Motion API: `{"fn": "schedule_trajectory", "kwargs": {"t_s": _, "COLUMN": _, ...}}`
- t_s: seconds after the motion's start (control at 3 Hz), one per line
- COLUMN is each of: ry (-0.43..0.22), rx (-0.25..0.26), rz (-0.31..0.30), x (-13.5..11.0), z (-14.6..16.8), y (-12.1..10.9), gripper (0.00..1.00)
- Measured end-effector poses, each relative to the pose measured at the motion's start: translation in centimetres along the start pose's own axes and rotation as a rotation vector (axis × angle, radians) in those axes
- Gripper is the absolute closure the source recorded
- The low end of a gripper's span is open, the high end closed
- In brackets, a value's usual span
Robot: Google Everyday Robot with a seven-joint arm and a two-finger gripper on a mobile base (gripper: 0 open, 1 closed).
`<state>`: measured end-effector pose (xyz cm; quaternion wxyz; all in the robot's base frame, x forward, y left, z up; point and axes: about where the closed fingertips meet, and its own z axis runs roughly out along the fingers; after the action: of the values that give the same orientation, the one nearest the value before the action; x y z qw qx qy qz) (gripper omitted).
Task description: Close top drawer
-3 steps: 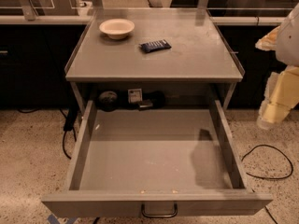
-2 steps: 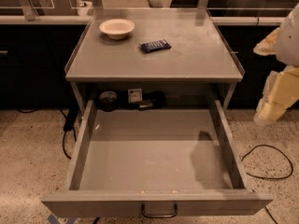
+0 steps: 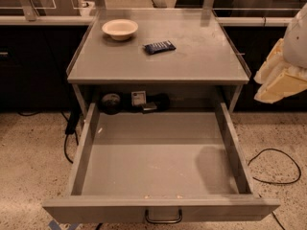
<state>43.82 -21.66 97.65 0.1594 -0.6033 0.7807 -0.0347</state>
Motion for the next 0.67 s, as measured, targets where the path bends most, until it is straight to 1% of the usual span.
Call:
{"fn": "schedule_trajectory", "kwargs": {"t_s": 0.33, "ry": 0.0, "rx": 0.0, "rz": 0.0, "x": 0.0, "z": 0.0, "y": 0.0, "gripper": 0.85}}
{"fn": "schedule_trajectory", "kwargs": {"t_s": 0.67, "ry": 0.0, "rx": 0.001, "rz": -0.001, "x": -0.01, "z": -0.01, "y": 0.0, "gripper": 1.0}}
